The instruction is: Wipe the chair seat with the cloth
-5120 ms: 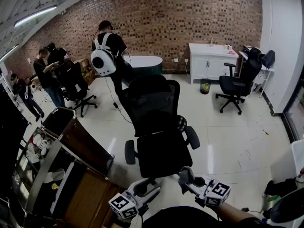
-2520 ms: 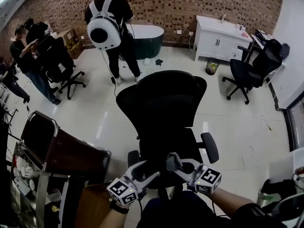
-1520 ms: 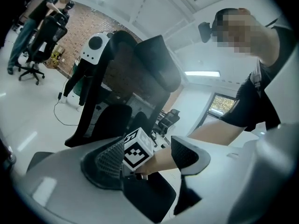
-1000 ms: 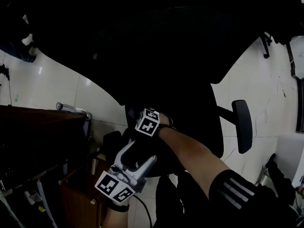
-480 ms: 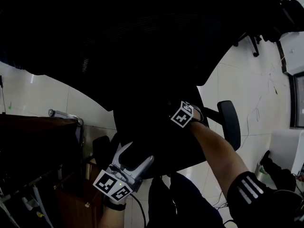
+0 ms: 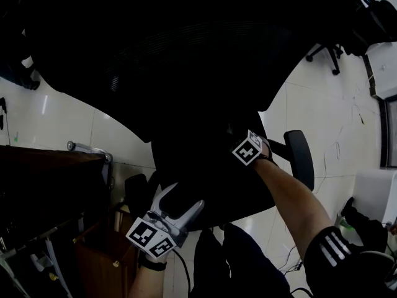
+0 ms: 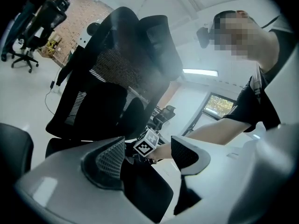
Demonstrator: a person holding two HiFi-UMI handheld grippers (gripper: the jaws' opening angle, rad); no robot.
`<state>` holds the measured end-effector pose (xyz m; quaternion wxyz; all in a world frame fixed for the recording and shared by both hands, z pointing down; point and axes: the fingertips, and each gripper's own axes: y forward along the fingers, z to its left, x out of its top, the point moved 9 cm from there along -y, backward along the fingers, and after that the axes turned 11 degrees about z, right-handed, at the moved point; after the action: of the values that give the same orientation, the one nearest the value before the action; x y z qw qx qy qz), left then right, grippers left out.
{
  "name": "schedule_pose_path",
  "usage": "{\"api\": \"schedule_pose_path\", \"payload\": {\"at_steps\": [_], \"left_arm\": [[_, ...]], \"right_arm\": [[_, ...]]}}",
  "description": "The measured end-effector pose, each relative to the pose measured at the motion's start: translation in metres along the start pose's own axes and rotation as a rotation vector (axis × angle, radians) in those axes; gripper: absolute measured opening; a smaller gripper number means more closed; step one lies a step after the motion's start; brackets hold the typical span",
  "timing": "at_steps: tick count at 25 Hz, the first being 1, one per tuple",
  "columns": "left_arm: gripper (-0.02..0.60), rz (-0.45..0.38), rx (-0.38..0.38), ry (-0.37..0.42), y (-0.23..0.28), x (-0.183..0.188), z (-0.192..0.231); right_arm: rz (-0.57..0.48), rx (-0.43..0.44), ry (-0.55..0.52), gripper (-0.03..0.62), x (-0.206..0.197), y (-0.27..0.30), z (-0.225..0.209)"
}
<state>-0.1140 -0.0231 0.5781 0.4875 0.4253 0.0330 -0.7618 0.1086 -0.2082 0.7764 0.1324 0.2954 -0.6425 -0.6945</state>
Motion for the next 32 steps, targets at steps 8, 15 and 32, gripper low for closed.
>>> {"api": "schedule_pose_path", "payload": {"at_steps": [8, 15, 32], "left_arm": [[0.322, 0.0, 0.079, -0.025, -0.036, -0.014, 0.009], [0.322, 0.006, 0.089, -0.045, -0.04, -0.027, 0.011], [0.322, 0.028, -0.036, -0.027, 0.001, -0.027, -0.032]], "right_arm": [[-0.126, 0.306, -0.309, 0.029, 0.103, 0.024, 0.194], [-0.083, 0.331, -0.349, 0.029, 0.093, 0.047, 0.222], [0.204, -0.026, -0.063, 0.029, -0.102, -0.01, 0.012]]}}
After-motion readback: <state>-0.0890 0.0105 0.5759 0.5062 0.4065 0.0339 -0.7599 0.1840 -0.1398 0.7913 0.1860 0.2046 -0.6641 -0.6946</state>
